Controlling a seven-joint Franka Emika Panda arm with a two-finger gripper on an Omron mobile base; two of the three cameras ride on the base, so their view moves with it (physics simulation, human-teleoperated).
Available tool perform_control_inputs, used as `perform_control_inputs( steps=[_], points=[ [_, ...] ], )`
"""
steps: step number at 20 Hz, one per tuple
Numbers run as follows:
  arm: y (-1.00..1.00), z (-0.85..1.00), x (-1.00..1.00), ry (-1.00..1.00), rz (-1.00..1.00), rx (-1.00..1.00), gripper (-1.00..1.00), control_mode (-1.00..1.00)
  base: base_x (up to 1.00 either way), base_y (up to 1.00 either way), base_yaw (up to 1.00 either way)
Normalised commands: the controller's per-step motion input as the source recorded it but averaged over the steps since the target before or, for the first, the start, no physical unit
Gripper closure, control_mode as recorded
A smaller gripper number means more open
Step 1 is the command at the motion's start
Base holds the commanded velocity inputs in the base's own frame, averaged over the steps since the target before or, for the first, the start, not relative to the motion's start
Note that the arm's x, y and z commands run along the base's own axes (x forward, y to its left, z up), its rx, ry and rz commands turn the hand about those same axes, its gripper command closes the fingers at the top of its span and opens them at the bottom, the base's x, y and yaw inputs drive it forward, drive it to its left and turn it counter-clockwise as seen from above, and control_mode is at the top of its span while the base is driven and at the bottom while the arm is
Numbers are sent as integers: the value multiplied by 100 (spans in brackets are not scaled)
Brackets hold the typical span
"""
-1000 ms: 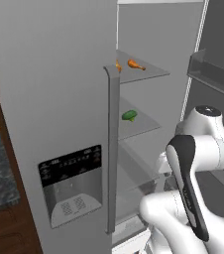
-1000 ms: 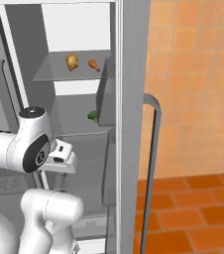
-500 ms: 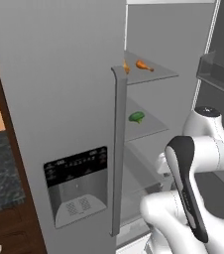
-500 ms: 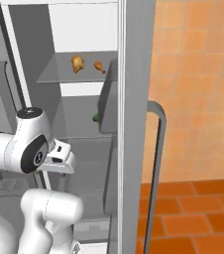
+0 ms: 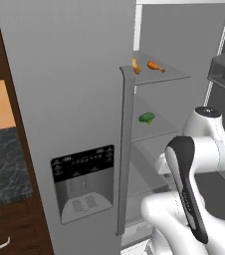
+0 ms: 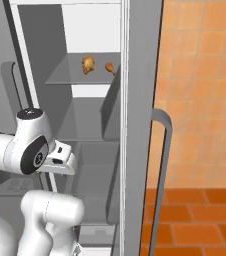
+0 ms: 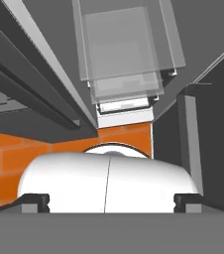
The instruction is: Place one broccoli and one chicken drumstick in each tupperware on the nearby counter, to pack two identical lunches.
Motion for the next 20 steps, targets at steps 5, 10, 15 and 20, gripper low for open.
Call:
perform_control_inputs(
  steps=[5,10,15,20],
  points=[
    [0,0,0,0,0,0,-100,100,0,-15,3],
    [0,0,0,0,0,0,-100,100,0,-4,0],
    [0,5,-3,-5,0,0,-100,-100,0,0,0],
    [0,87,-24,-60,12,-14,-100,-100,0,0,0]
  ],
)
